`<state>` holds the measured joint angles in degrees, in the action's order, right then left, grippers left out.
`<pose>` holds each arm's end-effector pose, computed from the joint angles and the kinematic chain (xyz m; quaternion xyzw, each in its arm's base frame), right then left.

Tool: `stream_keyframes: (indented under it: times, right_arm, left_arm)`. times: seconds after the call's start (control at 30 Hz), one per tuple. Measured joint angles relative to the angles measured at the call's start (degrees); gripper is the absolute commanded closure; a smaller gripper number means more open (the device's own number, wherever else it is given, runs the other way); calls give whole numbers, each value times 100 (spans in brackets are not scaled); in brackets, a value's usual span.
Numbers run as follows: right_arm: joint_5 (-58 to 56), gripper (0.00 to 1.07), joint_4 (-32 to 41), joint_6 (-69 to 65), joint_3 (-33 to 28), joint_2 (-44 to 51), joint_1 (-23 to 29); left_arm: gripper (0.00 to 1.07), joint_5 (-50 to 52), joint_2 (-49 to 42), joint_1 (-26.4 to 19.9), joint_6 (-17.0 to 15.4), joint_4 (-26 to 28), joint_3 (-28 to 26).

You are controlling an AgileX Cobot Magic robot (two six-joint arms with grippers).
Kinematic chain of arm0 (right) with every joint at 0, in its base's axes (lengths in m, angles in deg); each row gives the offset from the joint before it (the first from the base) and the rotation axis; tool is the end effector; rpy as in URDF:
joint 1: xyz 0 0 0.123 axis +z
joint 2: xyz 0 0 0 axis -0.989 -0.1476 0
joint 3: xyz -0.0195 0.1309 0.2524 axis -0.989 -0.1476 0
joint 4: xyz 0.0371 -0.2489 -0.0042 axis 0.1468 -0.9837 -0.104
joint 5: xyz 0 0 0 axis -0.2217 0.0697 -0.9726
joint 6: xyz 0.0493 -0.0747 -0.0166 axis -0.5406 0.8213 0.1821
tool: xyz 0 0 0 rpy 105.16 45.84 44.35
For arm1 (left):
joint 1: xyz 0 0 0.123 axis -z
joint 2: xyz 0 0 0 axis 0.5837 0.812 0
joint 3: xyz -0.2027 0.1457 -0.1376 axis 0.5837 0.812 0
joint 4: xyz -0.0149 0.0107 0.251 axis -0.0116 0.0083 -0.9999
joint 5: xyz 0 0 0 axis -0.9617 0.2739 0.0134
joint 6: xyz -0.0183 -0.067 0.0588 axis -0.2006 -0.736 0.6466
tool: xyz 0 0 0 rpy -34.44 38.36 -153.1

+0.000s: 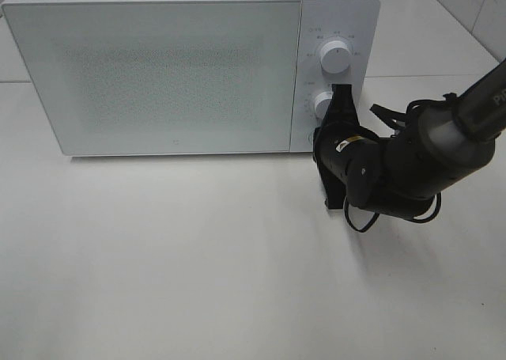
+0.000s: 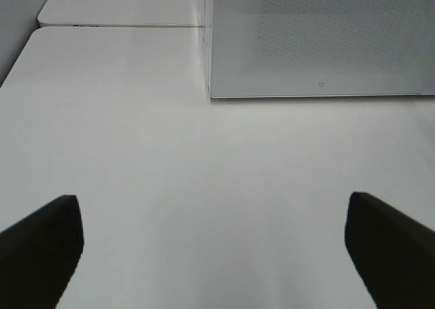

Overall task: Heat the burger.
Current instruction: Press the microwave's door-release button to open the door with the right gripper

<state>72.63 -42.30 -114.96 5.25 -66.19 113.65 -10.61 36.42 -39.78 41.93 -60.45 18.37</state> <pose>0.3344 0.1639 0.0889 0.5703 0.6059 0.4097 0.3739 -0.0057 -0.0138 0.2817 0.0277 0.8429 -0.0315 0.5364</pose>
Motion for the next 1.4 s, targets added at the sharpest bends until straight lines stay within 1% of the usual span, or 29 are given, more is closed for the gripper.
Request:
stream_keyframes:
  times: [0.27,1.03,1.3,1.4]
  right_arm:
    - [-46,107,6,0,138,-138,0]
    - [92,107,115,6,201,-189,-46]
    - [97,107,344,63,344,-223,-29]
    - [143,107,504,155,516,-384,-23]
  left_arm:
    - [4,0,0,0,0,0,0]
    - [4,0,0,0,0,0,0]
    - [4,0,0,0,0,0,0]
    - [4,0,0,0,0,0,0]
